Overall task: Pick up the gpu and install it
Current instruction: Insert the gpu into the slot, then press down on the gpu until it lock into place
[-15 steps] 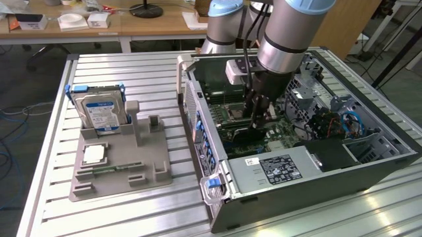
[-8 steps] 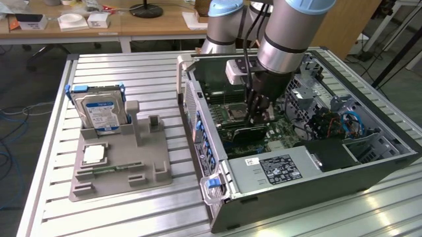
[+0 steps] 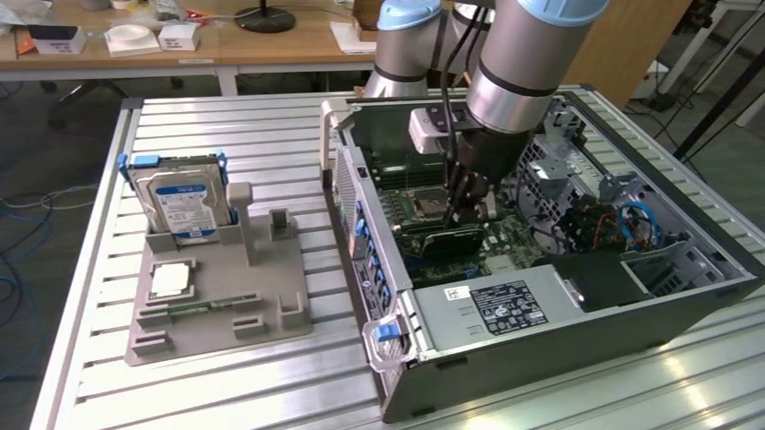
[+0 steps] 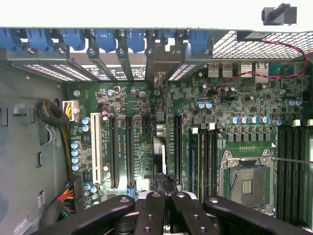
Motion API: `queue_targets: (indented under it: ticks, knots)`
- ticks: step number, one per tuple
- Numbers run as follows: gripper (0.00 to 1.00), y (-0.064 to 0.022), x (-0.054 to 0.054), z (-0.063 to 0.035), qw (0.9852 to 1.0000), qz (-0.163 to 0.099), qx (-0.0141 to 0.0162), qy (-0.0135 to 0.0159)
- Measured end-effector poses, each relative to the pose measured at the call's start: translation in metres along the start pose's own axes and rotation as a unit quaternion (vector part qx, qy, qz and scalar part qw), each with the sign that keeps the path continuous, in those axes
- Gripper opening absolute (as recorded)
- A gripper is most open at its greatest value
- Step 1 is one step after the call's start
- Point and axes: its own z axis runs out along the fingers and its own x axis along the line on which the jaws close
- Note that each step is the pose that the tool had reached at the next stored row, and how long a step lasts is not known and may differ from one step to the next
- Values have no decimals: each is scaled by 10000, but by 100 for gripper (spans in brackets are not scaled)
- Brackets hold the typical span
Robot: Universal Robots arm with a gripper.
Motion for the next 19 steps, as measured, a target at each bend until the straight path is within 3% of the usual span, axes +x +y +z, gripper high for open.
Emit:
queue_targets:
  ticks: [11,19]
  knots:
    - [11,0,0,1,10000,0,0,1]
    - [11,-3,9,128,10000,-1,5,4]
